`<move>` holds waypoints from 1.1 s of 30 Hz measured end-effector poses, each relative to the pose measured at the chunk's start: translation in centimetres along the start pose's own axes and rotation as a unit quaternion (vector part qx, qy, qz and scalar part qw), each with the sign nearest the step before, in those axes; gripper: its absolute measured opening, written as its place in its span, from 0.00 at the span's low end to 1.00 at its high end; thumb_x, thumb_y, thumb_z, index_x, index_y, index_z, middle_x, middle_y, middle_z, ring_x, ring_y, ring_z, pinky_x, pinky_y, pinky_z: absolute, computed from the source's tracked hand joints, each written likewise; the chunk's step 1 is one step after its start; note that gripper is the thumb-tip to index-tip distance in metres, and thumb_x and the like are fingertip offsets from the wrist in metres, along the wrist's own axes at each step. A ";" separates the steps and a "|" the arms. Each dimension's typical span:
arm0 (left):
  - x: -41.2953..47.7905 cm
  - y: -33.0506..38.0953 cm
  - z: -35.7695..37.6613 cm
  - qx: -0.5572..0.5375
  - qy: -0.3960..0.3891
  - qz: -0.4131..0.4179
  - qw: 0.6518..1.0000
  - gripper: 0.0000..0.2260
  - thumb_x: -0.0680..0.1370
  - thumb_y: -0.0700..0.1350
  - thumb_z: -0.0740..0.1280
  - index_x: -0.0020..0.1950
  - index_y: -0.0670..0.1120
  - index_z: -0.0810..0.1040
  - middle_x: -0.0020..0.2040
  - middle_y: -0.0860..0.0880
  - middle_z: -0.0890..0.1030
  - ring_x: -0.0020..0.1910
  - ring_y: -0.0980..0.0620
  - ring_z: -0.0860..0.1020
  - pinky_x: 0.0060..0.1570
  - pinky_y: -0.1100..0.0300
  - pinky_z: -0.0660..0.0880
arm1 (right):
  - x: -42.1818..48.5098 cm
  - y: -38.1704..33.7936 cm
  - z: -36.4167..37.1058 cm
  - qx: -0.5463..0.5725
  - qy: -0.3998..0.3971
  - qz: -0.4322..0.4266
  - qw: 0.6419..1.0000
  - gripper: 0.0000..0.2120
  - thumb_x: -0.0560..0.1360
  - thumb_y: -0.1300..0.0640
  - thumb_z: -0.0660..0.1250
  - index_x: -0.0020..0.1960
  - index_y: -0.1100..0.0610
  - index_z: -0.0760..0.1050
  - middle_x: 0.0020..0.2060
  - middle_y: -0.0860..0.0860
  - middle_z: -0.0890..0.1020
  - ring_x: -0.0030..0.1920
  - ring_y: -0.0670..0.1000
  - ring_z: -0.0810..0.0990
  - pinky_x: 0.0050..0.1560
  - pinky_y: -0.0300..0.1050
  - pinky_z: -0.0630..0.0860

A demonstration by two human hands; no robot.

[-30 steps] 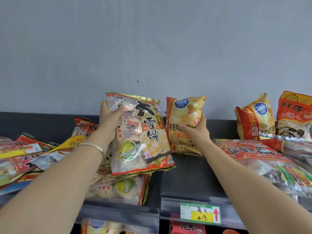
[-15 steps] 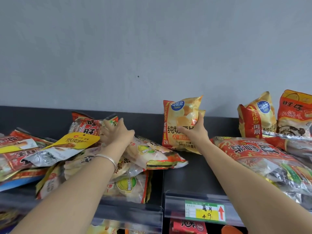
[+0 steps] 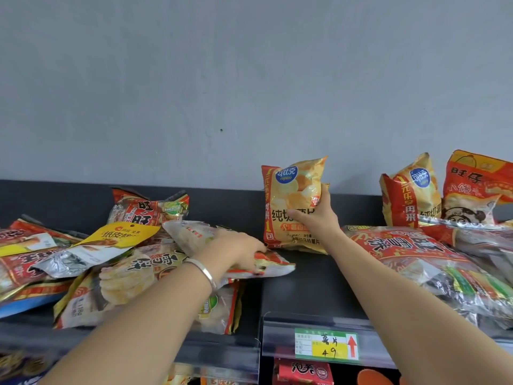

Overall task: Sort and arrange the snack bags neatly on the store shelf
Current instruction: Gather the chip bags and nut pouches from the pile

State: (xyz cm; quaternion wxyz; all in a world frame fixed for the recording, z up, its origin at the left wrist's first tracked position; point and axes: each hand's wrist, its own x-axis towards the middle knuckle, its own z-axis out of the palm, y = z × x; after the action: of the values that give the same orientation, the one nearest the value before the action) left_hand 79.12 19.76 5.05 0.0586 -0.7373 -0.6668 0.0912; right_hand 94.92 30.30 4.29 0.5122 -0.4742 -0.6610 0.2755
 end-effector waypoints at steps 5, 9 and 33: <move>-1.1 -3.9 -0.5 0.111 0.000 -0.156 0.982 0.21 0.78 0.42 0.60 0.71 0.55 0.66 0.64 0.49 0.74 0.60 0.46 0.74 0.50 0.52 0.69 | -0.4 0.1 -0.9 0.017 -0.021 0.012 1.000 0.50 0.67 0.47 0.77 0.77 0.45 0.47 0.65 0.50 0.74 0.64 0.56 0.75 0.61 0.58 0.75; -0.4 -2.5 -0.4 0.016 0.087 -0.178 0.980 0.15 0.79 0.42 0.59 0.65 0.48 0.71 0.60 0.46 0.76 0.58 0.46 0.75 0.53 0.51 0.69 | -0.7 1.2 -1.1 0.047 -0.053 0.041 0.997 0.49 0.66 0.49 0.78 0.76 0.46 0.49 0.63 0.49 0.75 0.62 0.54 0.77 0.61 0.60 0.75; 8.6 7.7 2.7 -0.510 0.216 -0.115 0.825 0.45 0.76 0.51 0.68 0.76 0.53 0.33 0.72 0.41 0.57 0.68 0.41 0.65 0.65 0.47 0.66 | 0.3 3.0 -2.5 -0.180 -0.043 0.053 0.981 0.29 0.80 0.57 0.59 0.76 0.56 0.50 0.68 0.59 0.67 0.64 0.58 0.72 0.60 0.51 0.73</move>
State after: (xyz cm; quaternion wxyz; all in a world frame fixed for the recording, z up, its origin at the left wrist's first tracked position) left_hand 86.83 27.43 0.35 -0.1730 -0.5806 -0.6689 -0.4308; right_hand 98.26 31.42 2.67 0.3743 -0.5806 -0.6951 0.1992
